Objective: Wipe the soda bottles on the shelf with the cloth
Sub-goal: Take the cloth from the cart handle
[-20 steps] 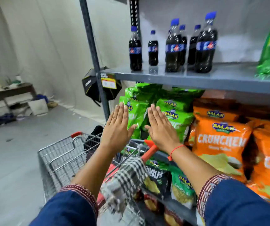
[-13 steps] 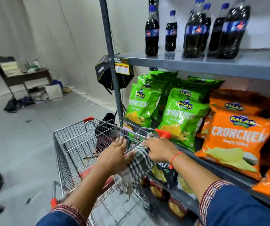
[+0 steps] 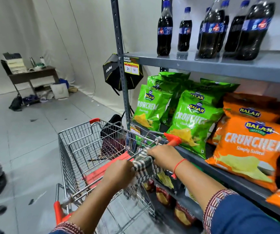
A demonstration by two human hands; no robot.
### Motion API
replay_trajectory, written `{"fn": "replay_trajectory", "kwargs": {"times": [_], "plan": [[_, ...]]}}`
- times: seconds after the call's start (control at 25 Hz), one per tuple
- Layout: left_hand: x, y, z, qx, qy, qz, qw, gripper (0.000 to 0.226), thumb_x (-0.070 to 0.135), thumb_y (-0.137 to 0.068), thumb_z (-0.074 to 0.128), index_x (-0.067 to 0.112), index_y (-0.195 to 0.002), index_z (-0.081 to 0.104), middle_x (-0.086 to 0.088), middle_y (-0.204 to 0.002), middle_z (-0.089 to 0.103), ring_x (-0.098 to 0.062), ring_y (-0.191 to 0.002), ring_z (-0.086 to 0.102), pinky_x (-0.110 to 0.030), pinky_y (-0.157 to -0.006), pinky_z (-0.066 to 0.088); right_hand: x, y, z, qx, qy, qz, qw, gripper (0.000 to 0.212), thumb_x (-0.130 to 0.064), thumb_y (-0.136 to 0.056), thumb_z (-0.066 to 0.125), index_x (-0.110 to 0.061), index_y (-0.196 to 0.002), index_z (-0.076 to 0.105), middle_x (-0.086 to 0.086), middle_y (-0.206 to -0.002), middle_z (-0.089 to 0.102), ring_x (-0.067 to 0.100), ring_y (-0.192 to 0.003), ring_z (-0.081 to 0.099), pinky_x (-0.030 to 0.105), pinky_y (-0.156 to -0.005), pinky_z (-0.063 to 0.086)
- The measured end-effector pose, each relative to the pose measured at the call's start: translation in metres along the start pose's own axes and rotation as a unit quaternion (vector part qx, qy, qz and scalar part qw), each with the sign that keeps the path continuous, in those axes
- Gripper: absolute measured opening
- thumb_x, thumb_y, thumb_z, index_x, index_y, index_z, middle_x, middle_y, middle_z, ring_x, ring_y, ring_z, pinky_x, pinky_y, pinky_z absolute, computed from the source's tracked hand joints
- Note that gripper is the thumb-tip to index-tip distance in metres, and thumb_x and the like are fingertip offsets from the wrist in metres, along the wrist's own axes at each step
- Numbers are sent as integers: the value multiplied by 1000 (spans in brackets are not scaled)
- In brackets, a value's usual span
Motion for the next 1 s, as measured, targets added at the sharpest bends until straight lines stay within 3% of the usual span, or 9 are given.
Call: {"fn": "replay_trajectory", "kwargs": {"times": [0.16,0.32,0.6,0.64,0.72,0.8,0.84,0.92,1.0], "plan": [[-2,0,-13,13,19,29,999,22,12,-86,45,12,-70,60,-4,-73,67,-16,-65,65,-26,-58,55,5,9,-30,13,-40,-18,999,23,-13,-82,54,-19,-103,61,10,-103,62,27,-102,53,35,-82,44],[8,-4,-47,-52,169,40,983,21,18,-83,56,19,-63,53,3,-67,58,-12,-60,57,-22,-57,50,30,27,-72,-16,-241,36,970,15,-26,-80,60,-26,-90,49,-8,-75,49,18,-74,48,26,-55,34],[121,-36,-95,-131,515,172,830,12,11,-77,66,9,-88,63,-3,-77,65,-8,-64,62,-19,-62,51,82,76,-151,100,-444,78,887,28,-22,-77,72,-32,-89,49,-6,-72,47,8,-64,42,24,-57,31],[134,-43,-98,-142,549,178,804,16,10,-75,68,5,-89,63,-8,-80,66,-11,-64,63,-21,-63,53,89,86,-160,142,-478,94,862,22,-25,-79,70,-30,-90,52,-5,-73,51,9,-65,44,24,-57,33],[155,-55,-110,-169,617,191,745,16,7,-71,68,2,-86,64,-10,-77,69,-14,-62,66,-25,-64,55,106,105,-167,244,-608,127,744,22,-41,-78,65,-26,-93,61,-3,-82,65,9,-70,58,22,-65,45],[174,-64,-124,-190,676,227,675,8,5,-71,65,3,-79,66,-8,-69,71,-14,-58,67,-25,-58,57,119,118,-163,328,-738,110,579,61,-64,-58,67,-21,-100,65,5,-99,72,16,-85,67,29,-77,53],[184,-70,-130,-196,704,241,639,8,7,-71,62,4,-77,66,-8,-68,71,-14,-57,67,-25,-57,56,122,122,-158,348,-770,86,529,81,-72,-46,71,-19,-107,63,7,-106,71,17,-92,68,34,-82,54],[203,-80,-140,-207,741,263,582,11,7,-73,58,4,-78,67,-8,-69,72,-14,-57,67,-25,-57,56,113,121,-153,355,-787,30,504,100,-73,-38,76,-16,-119,58,8,-118,67,19,-107,64,40,-92,51],[222,-88,-147,-218,738,289,570,9,4,-76,59,5,-78,68,-8,-70,72,-14,-59,67,-24,-57,55,104,112,-156,383,-781,33,493,84,-55,-35,87,-19,-108,66,7,-109,72,20,-100,67,35,-84,55]]}}
Point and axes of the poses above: each hand's wrist, its own y-axis away from the middle knuckle, its own z-axis out of the palm, x = y × z, the point moved 3 cm from there along -y, towards the middle knuckle
